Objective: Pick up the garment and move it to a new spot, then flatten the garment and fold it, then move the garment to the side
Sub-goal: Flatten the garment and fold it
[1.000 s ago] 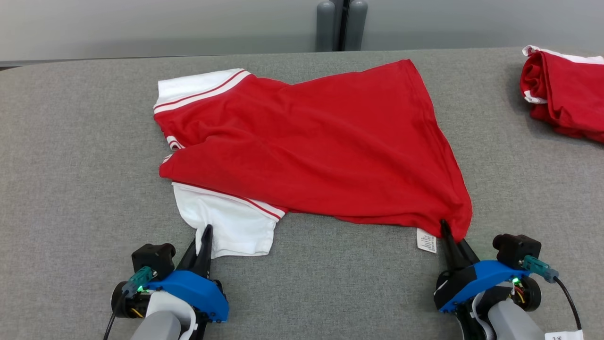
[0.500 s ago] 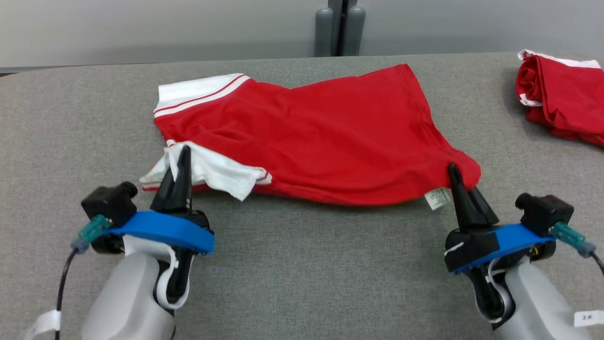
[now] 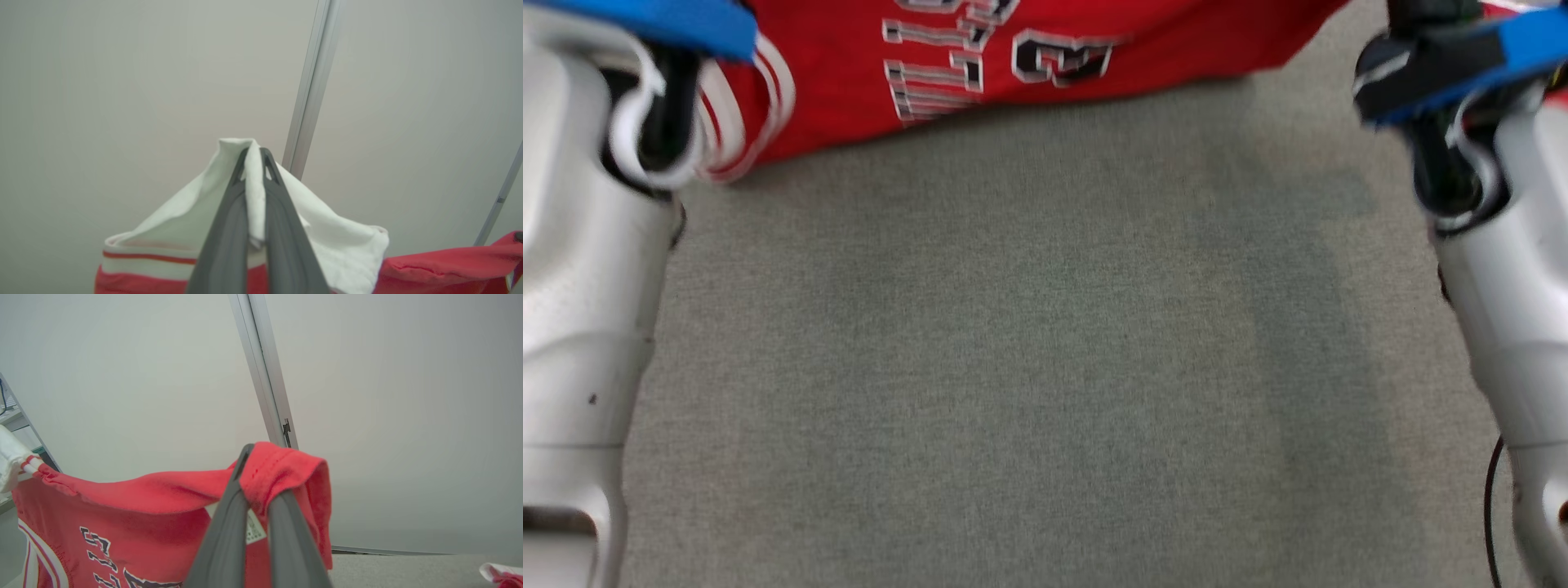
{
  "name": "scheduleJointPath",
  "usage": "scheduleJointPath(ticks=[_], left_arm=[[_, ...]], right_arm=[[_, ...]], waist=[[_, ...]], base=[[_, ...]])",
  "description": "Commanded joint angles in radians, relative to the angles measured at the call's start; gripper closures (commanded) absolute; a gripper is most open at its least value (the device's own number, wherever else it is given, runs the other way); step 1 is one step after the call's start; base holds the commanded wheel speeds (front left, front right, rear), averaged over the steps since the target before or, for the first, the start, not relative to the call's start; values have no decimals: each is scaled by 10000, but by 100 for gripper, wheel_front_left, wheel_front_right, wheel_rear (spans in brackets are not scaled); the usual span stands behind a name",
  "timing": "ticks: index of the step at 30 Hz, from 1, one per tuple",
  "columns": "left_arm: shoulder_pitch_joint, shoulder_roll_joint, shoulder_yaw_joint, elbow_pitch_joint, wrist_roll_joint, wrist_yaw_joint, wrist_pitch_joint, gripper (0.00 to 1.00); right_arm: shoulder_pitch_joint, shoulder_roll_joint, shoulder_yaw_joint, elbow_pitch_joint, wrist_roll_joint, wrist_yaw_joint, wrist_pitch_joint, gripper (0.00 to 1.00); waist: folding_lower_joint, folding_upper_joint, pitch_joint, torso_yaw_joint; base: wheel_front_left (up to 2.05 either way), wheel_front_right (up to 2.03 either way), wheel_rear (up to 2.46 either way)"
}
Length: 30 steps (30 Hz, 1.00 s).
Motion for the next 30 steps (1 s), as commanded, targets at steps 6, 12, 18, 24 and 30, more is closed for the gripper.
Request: scheduleJointPath(ticks=[6, 12, 18, 24, 30], left_arm=[[-3412, 66, -288, 1220, -157, -16, 424, 100], [-6073, -165, -623, 2360, -266, -16, 215, 100], [-7666, -374, -1255, 2868, -557, -16, -184, 100], [-7966, -351, -1869, 3123, -954, -17, -414, 100], [-7333, -192, -2690, 3213, -1521, -17, -557, 100]], right_arm=[[-3590, -283, -92, 1534, 355, 6, 774, 100], [-6217, -229, -323, 2901, 573, 6, 915, 100], [-7742, -95, -324, 3651, 863, 6, 489, 100], [-7928, -37, 51, 4017, 1193, 6, 247, 100], [-7236, -205, 598, 4142, 1698, 6, 74, 100]], waist=[[-3, -2, 1378, 283], [-3, -2, 1872, 314], [-3, -2, 1973, 359], [-3, -2, 1983, 378], [-3, -2, 2089, 431]], base=[[0, 0, 0], [0, 0, 0], [0, 0, 0], [0, 0, 0], [0, 0, 0]])
